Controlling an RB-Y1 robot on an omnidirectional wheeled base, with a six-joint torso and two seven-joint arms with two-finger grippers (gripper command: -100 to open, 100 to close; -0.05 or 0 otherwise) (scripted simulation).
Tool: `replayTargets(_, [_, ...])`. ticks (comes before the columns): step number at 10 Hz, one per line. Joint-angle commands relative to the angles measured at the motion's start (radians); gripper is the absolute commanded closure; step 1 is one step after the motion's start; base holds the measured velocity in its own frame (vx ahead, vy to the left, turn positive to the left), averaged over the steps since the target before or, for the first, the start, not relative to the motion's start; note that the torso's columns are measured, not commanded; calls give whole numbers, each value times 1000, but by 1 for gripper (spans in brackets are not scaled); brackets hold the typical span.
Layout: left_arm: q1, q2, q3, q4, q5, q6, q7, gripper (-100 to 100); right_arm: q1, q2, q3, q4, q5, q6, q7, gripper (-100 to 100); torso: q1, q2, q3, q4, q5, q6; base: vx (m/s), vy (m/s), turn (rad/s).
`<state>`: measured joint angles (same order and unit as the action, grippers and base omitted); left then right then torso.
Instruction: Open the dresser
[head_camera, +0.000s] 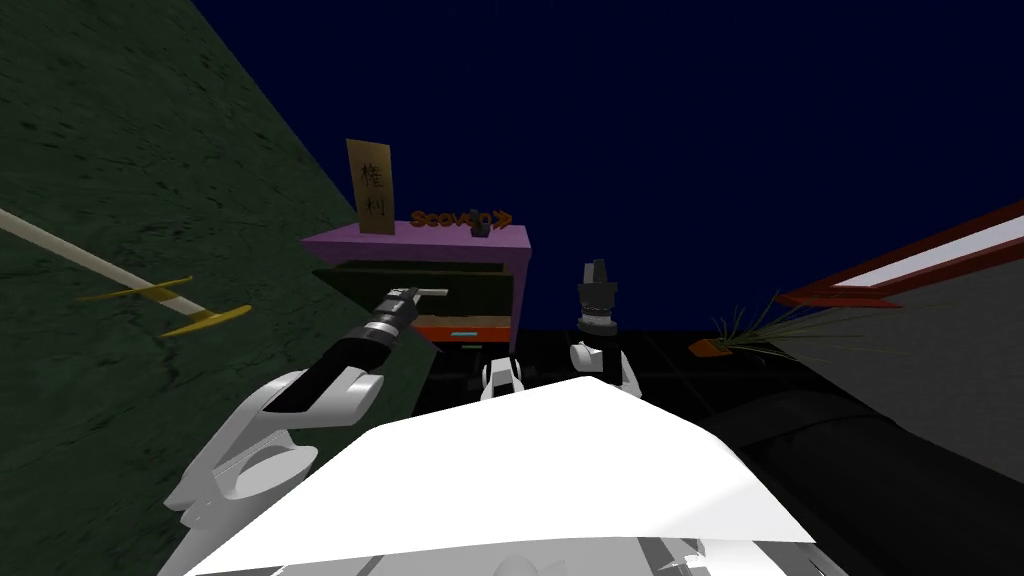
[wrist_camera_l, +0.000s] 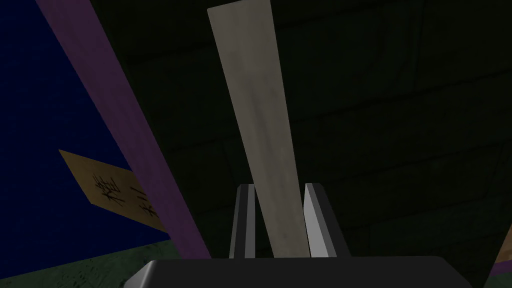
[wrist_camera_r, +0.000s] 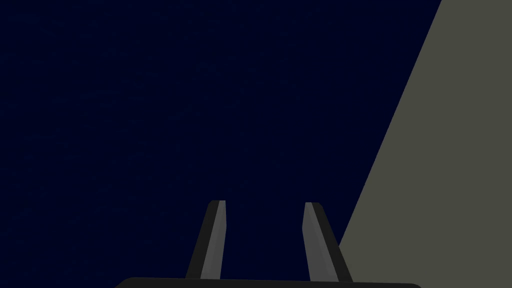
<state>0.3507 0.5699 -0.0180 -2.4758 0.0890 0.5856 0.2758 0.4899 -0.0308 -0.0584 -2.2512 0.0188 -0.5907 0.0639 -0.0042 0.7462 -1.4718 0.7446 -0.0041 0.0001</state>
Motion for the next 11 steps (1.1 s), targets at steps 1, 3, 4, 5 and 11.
replayTargets(1, [10,-1,-7,-12,0,-1,-4,100,0,0,0,0,0,0,0,0,0,-7,-4,-2,0,0,-115,47,50])
replayTargets(3, [15,-2,-10,-27,-1,-6,-8,100,0,0,0,0,0,0,0,0,1,-2,-1,-2,1,0,-183,34,38])
replayTargets(4, [19,-3,-13,-36,-2,-9,-11,100,0,0,0,0,0,0,0,0,1,-1,0,-1,1,0,-204,37,49])
replayTargets(5, [4,28,9,-49,20,40,18,-100,0,0,0,0,0,0,0,0,0,0,0,0,1,0,-93,14,5])
replayTargets(11, [-40,120,78,-117,79,147,97,-100,1,0,0,0,0,0,0,0,6,-3,-2,-2,2,-2,18,-13,-8])
